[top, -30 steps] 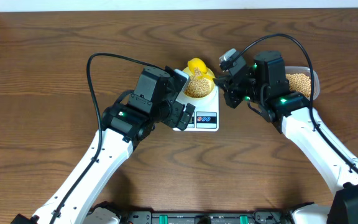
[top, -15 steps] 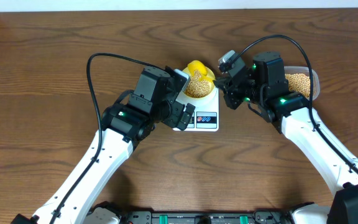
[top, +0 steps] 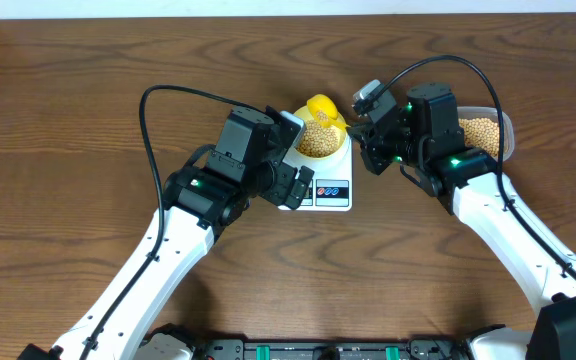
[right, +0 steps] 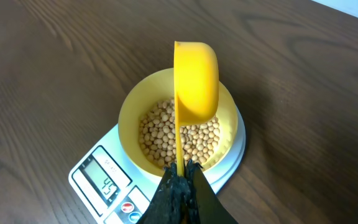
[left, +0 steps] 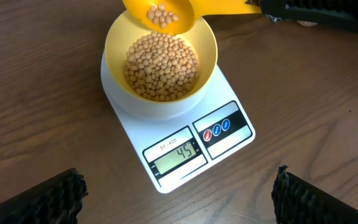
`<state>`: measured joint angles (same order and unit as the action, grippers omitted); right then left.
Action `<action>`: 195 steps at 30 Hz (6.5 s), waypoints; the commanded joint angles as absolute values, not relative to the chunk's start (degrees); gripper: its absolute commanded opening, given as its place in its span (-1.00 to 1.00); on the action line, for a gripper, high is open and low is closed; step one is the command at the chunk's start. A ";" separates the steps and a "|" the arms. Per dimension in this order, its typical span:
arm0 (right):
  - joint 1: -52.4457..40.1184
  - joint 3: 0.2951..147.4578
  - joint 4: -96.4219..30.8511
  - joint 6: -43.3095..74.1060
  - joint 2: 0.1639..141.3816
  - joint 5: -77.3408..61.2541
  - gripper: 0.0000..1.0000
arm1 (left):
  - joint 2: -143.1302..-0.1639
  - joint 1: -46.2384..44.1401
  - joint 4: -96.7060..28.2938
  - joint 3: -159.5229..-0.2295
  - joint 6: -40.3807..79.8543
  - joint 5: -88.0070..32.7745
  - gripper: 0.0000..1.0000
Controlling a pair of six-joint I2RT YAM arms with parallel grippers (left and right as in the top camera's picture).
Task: Scoop item into bowl and weigh 50g on scale
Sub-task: 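Keep tilting the yellow scoop over the bowl to empty remaining soybeans, then carry the empty scoop with the right gripper to the soybean tub, then dip the scoop into the tub and drag it to pick up soybeans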
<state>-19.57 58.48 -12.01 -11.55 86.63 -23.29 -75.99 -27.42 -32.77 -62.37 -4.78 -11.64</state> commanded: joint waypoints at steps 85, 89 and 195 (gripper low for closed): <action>-19.97 59.02 -12.19 -12.23 86.91 -23.05 -0.98 | -75.94 -27.18 -32.91 -62.57 -5.34 -10.92 0.96; -19.97 59.02 -12.19 -12.23 86.91 -23.05 -0.98 | -75.94 -27.18 -32.91 -62.57 -5.34 -10.92 0.96; -0.19 58.98 -37.28 5.56 79.44 2.59 -0.97 | -75.94 -27.18 -32.91 -62.57 -5.34 -10.92 0.96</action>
